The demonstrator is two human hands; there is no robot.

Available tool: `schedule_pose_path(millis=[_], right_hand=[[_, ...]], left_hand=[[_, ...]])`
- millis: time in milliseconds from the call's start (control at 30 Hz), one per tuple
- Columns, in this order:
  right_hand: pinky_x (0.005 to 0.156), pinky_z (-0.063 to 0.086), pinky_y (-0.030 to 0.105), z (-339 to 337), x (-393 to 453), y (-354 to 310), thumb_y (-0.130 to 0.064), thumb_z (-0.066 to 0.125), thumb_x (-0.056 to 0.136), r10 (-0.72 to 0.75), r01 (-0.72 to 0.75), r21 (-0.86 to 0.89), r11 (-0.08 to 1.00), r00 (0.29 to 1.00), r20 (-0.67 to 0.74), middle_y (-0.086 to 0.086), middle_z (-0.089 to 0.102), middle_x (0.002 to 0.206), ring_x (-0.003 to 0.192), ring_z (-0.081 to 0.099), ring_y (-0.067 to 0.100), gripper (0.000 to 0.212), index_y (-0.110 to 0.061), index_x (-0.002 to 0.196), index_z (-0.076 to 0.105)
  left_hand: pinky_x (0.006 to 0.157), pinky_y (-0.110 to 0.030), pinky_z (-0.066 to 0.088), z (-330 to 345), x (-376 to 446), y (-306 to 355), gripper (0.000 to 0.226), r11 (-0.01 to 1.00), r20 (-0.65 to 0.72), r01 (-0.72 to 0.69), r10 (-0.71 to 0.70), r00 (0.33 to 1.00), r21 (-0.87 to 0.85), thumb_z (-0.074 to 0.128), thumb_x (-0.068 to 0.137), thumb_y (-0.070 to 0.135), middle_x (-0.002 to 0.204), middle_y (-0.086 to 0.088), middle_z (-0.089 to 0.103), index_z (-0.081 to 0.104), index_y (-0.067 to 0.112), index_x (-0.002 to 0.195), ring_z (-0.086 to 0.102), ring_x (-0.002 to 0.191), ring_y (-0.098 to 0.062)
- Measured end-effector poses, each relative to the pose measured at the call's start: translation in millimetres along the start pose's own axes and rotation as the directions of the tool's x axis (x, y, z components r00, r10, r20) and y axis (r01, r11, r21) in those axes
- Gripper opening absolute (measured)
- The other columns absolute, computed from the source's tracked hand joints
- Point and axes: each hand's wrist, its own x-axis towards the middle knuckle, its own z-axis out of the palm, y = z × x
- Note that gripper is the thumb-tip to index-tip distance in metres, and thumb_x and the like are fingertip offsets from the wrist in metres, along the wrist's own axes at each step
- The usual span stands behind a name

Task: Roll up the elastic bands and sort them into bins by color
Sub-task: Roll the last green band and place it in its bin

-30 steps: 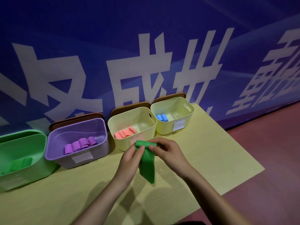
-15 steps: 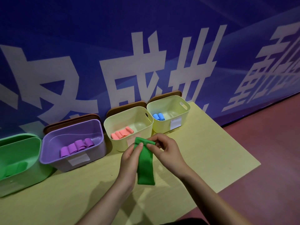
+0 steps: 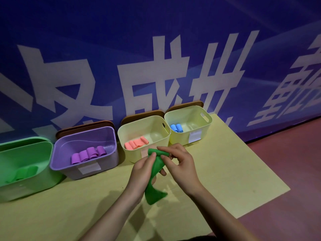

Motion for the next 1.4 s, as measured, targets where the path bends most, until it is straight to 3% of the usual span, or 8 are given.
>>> schedule_pose_path(millis=[267, 567, 767, 867, 1033, 1200, 1300, 1400], right_hand=[[0.077, 0.044, 0.014, 12.1, 9.1, 1.2, 0.0, 0.065, 0.081, -0.031, 0.032, -0.019, 0.999, 0.999, 0.036, 0.0, 0.059, 0.085, 0.081, 0.057, 0.013, 0.038, -0.03, 0.102, 0.074], [0.085, 0.051, 0.029, 3.6, 17.5, -3.1, -0.032, 0.054, 0.086, 0.012, -0.049, 0.124, 0.991, 0.959, 0.283, 0.0, 0.063, 0.102, 0.101, 0.061, 0.015, 0.032, -0.024, 0.11, 0.072], [0.072, 0.047, 0.016, -1.5, 11.2, -7.3, -0.006, 0.057, 0.094, 0.169, -0.214, 0.2, 0.956, 0.96, 0.222, -0.009, 0.065, 0.076, 0.075, 0.06, 0.003, 0.026, -0.019, 0.114, 0.069], [0.065, 0.045, 0.017, -9.7, 6.1, -9.6, -0.007, 0.057, 0.094, 0.175, -0.214, 0.188, 0.959, 0.963, 0.207, -0.01, 0.067, 0.072, 0.065, 0.057, 0.002, 0.022, -0.023, 0.099, 0.072], [0.062, 0.04, 0.025, -27.7, -5.9, -3.2, -0.017, 0.063, 0.089, 0.174, -0.186, 0.085, 0.979, 0.975, 0.136, 0.014, 0.063, 0.07, 0.064, 0.047, 0.011, 0.015, -0.028, 0.085, 0.074], [0.059, 0.041, 0.031, -42.5, -22.7, 8.8, -0.028, 0.062, 0.083, 0.173, -0.171, -0.083, 0.982, 0.985, 0.024, 0.011, 0.059, 0.069, 0.06, 0.044, 0.005, 0.008, -0.023, 0.08, 0.067], [0.057, 0.04, 0.037, -41.3, -31.4, 12.9, -0.025, 0.059, 0.084, 0.137, -0.135, -0.125, 0.983, 0.99, 0.011, 0.004, 0.053, 0.062, 0.058, 0.041, 0.005, 0.011, -0.019, 0.075, 0.06], [0.056, 0.038, 0.036, -35.7, -35.5, 12.5, -0.023, 0.058, 0.085, 0.089, -0.088, -0.13, 0.988, 0.996, 0.005, -0.005, 0.047, 0.061, 0.058, 0.04, 0.006, 0.013, -0.019, 0.072, 0.055]], left_hand=[[0.042, -0.019, 0.027, -7.8, 6.0, 6.0, 0.029, 0.997, -0.091, -0.003, -0.003, 0.996, -0.071, 0.05, 0.096, 0.032, 0.062, -0.009, 0.062, 0.07, 0.012, 0.09, 0.055, 0.053, -0.015], [0.045, -0.014, 0.038, -12.9, 0.6, 6.5, 0.023, 0.993, -0.101, -0.082, 0.073, 0.992, -0.086, 0.046, 0.098, 0.017, 0.06, -0.002, 0.063, 0.063, 0.003, 0.093, 0.058, 0.052, -0.008], [0.047, -0.013, 0.039, -4.5, -6.5, 3.9, 0.024, 0.991, -0.022, -0.125, 0.124, 0.992, -0.043, 0.04, 0.1, 0.012, 0.057, 0.0, 0.064, 0.063, 0.005, 0.096, 0.056, 0.05, -0.004], [0.046, -0.012, 0.038, 0.8, -5.9, 2.5, 0.024, 0.99, 0.009, -0.135, 0.136, 0.991, -0.036, 0.039, 0.1, 0.009, 0.058, 0.0, 0.063, 0.062, 0.005, 0.094, 0.055, 0.048, -0.004], [0.046, -0.012, 0.037, 16.5, -0.7, -6.7, 0.025, 0.992, 0.075, -0.117, 0.113, 0.991, 0.048, 0.037, 0.101, 0.009, 0.062, -0.004, 0.059, 0.061, 0.008, 0.093, 0.052, 0.047, -0.003], [0.05, -0.024, 0.033, 31.0, 2.3, -17.9, 0.029, 0.96, 0.122, -0.078, 0.046, 0.991, 0.271, 0.042, 0.101, 0.018, 0.046, 0.006, 0.048, 0.057, 0.01, 0.077, 0.044, 0.047, -0.009], [0.054, -0.03, 0.028, 29.6, 2.5, -22.8, 0.034, 0.946, 0.125, -0.06, 0.021, 0.992, 0.32, 0.045, 0.1, 0.023, 0.052, 0.006, 0.043, 0.059, -0.006, 0.09, 0.04, 0.052, -0.014], [0.053, -0.03, 0.027, 25.1, -3.4, -22.1, 0.036, 0.949, 0.122, -0.063, 0.027, 0.992, 0.309, 0.046, 0.099, 0.026, 0.057, 0.002, 0.043, 0.058, -0.007, 0.092, 0.039, 0.055, -0.016]])
